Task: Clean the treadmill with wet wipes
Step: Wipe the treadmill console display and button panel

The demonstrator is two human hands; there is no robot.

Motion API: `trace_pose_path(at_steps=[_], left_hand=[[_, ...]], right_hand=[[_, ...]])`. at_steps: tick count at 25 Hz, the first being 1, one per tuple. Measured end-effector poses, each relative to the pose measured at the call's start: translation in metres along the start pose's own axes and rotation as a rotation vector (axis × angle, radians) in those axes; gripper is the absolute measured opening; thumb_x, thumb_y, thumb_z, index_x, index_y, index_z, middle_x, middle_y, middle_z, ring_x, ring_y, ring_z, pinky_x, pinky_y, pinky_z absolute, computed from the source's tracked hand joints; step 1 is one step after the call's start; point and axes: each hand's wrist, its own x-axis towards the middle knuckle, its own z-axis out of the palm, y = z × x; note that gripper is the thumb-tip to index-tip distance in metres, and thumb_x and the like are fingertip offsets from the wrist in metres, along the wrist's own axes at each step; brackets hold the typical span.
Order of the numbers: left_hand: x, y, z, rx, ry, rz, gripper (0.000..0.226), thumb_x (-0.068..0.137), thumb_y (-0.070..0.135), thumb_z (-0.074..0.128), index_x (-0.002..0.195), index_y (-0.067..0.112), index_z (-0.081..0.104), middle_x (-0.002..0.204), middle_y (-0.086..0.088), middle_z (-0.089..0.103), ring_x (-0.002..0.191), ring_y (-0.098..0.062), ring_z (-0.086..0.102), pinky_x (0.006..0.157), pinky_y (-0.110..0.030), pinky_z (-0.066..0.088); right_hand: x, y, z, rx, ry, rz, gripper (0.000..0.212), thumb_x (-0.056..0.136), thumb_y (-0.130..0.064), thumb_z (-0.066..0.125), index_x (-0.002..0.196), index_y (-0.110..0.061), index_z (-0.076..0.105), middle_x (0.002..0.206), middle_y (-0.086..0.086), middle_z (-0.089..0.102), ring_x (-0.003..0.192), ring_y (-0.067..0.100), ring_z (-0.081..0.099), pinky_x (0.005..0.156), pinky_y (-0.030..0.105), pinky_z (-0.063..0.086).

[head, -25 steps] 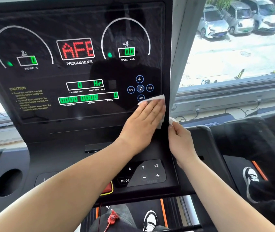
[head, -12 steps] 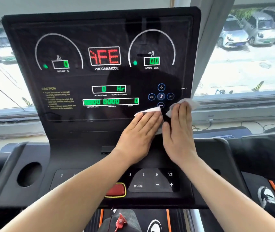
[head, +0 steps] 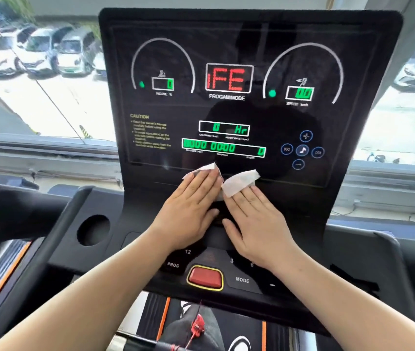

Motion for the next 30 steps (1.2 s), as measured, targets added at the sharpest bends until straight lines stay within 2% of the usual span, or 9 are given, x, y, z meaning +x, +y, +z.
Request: trace_pose_path(at_steps=[3, 6, 12, 17, 21, 24, 27, 30], left_hand=[[-0.026, -0.028, 0.002, -0.024, 0.009, -0.165, 0.074, 0.106, 0.045, 0.035, 0.161, 0.006, 0.006, 0.170, -0.013, -0.005, 0.157, -0.027, -0.006, 0.126, -0.049, 0.013], [-0.041, -0.052, -0.001, -0.073, 0.003, -0.406, 0.077, 0.105, 0.048, 0.027, 0.160, 0.002, -0.003, 0.167, -0.018, -0.017, 0.155, -0.030, -0.017, 0.127, -0.049, 0.003], [-0.049, -0.096, -0.012, -0.102, -0.008, -0.428, 0.074, 0.107, 0.047, 0.018, 0.158, 0.004, -0.014, 0.165, -0.016, -0.027, 0.153, -0.028, -0.024, 0.127, -0.046, -0.004], [-0.017, -0.159, -0.044, -0.092, 0.125, -0.305, 0.071, 0.108, 0.042, 0.023, 0.160, 0.005, -0.007, 0.168, -0.014, -0.017, 0.155, -0.027, -0.017, 0.127, -0.049, 0.005], [0.041, -0.197, -0.096, -0.105, 0.265, -0.209, 0.069, 0.109, 0.042, 0.024, 0.161, 0.005, 0.000, 0.169, -0.016, -0.010, 0.156, -0.028, -0.012, 0.127, -0.048, 0.003], [0.049, -0.200, -0.092, -0.111, 0.341, -0.188, 0.070, 0.108, 0.040, 0.030, 0.161, 0.002, 0.004, 0.169, -0.018, -0.005, 0.157, -0.031, -0.008, 0.128, -0.047, 0.003], [0.007, -0.185, -0.049, -0.101, 0.299, -0.124, 0.073, 0.106, 0.038, 0.040, 0.160, 0.000, 0.010, 0.169, -0.019, 0.000, 0.157, -0.032, -0.004, 0.127, -0.049, 0.005], [-0.037, -0.169, -0.011, -0.040, 0.213, -0.013, 0.078, 0.103, 0.043, 0.047, 0.160, 0.002, 0.015, 0.169, -0.018, 0.007, 0.157, -0.031, 0.002, 0.127, -0.048, 0.007]], right_hand=[[0.018, -0.018, 0.001, -0.005, -0.016, -0.029, 0.068, 0.106, -0.047, 0.032, 0.161, -0.009, 0.024, 0.169, 0.007, 0.019, 0.158, 0.023, 0.010, 0.128, 0.043, 0.015], [0.046, -0.048, 0.003, -0.039, -0.056, -0.072, 0.070, 0.106, -0.050, 0.027, 0.162, -0.008, 0.020, 0.170, 0.009, 0.014, 0.158, 0.025, 0.007, 0.128, 0.044, 0.012], [0.104, -0.101, 0.009, -0.081, -0.063, -0.098, 0.070, 0.105, -0.051, 0.029, 0.158, -0.006, 0.032, 0.166, 0.012, 0.029, 0.156, 0.029, 0.019, 0.126, 0.047, 0.017], [0.165, -0.109, -0.022, -0.110, 0.097, -0.058, 0.068, 0.105, -0.049, 0.033, 0.157, -0.005, 0.034, 0.165, 0.013, 0.030, 0.156, 0.031, 0.020, 0.127, 0.048, 0.015], [0.210, -0.091, -0.073, -0.121, 0.295, 0.105, 0.065, 0.106, -0.041, 0.036, 0.159, -0.005, 0.028, 0.166, 0.012, 0.028, 0.155, 0.031, 0.021, 0.126, 0.047, 0.016], [0.210, -0.090, -0.077, -0.048, 0.381, 0.216, 0.064, 0.104, -0.034, 0.041, 0.160, -0.005, 0.027, 0.166, 0.012, 0.028, 0.156, 0.029, 0.019, 0.127, 0.046, 0.016], [0.171, -0.111, -0.043, 0.022, 0.329, 0.252, 0.066, 0.103, -0.033, 0.046, 0.161, -0.007, 0.026, 0.167, 0.007, 0.026, 0.157, 0.025, 0.016, 0.126, 0.047, 0.020], [0.124, -0.127, -0.007, -0.025, 0.192, 0.142, 0.065, 0.104, -0.039, 0.045, 0.158, -0.006, 0.033, 0.166, 0.008, 0.029, 0.156, 0.027, 0.019, 0.124, 0.049, 0.025]])
